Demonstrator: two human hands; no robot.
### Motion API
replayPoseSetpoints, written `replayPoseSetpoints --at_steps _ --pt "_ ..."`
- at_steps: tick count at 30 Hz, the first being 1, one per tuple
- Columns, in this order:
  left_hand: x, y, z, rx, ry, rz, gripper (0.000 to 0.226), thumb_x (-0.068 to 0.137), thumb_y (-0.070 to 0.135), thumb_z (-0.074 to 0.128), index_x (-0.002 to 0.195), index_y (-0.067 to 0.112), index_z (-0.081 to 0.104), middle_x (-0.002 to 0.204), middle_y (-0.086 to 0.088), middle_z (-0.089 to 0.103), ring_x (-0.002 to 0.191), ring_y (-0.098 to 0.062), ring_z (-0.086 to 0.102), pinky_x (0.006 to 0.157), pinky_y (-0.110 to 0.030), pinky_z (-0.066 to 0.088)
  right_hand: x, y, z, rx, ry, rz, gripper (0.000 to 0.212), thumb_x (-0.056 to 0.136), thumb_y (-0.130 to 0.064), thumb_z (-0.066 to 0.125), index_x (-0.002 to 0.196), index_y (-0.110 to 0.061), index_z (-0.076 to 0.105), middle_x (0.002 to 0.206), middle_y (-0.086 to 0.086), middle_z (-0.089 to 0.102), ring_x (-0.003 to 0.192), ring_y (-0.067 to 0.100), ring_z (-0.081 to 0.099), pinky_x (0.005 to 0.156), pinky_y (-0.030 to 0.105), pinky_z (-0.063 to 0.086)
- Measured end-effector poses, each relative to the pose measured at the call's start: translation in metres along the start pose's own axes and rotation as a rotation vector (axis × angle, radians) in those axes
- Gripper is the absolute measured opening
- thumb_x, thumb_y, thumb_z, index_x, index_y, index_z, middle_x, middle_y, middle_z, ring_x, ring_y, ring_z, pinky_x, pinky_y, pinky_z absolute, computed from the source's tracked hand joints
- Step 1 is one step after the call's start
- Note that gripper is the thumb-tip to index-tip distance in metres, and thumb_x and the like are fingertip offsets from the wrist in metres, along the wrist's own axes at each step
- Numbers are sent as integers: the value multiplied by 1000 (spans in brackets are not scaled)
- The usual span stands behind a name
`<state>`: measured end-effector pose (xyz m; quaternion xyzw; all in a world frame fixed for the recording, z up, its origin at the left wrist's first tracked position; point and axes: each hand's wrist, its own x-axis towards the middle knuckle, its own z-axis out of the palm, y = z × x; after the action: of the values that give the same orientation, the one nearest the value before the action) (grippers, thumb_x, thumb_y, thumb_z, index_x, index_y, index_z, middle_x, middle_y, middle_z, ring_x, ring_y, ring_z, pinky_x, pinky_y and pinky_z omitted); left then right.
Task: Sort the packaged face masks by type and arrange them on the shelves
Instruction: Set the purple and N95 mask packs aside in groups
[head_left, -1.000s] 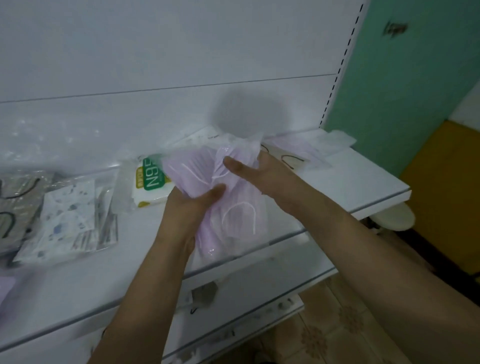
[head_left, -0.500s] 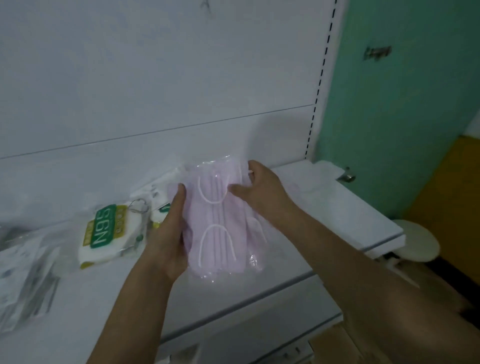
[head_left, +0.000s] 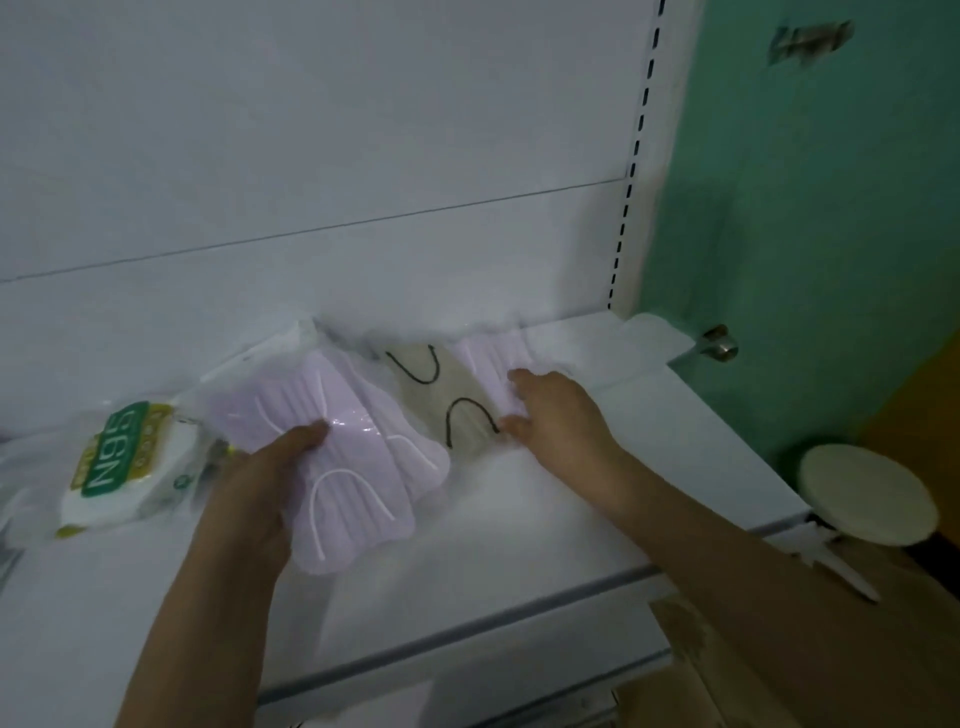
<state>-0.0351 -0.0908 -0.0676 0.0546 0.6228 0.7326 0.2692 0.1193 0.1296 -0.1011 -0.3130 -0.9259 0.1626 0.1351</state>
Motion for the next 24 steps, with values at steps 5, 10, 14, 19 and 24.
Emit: replayPoseSetpoints --at_steps 5,10,14,19,24 --pt "-11 -4 -2 -12 30 27 42 86 8 71 128 9 64 111 -14 74 83 -24 74 64 -38 62 0 -7 0 324 105 30 49 84 -26 74 130 -25 57 103 0 69 98 19 65 86 35 53" --pt "-22 7 -1 -36 42 83 35 88 6 68 123 11 66 99 -8 76 70 -15 75 53 -28 59 3 -4 -43 566 392 39 28 86 -25 74 113 -29 69 87 -10 66 81 7 63 81 26 53" --pt "-29 6 3 -45 29 127 34 90 5 65 124 9 64 82 1 78 66 -11 74 52 -24 58 5 -2 -68 655 521 53 23 87 -22 71 108 -29 69 82 -14 65 79 2 61 79 20 52" --pt "-40 5 3 -23 -9 139 40 89 8 66 129 13 62 86 1 78 71 -13 76 53 -26 58 4 -13 -68 849 370 55 26 85 -22 73 111 -26 69 87 -12 68 79 -2 62 75 12 49" --pt "-49 4 2 -57 36 174 26 92 13 66 117 18 65 98 -3 78 74 -11 76 54 -23 58 -6 -30 -78 969 603 -3 25 90 -21 67 115 -25 64 95 -11 67 79 -8 58 70 7 44"
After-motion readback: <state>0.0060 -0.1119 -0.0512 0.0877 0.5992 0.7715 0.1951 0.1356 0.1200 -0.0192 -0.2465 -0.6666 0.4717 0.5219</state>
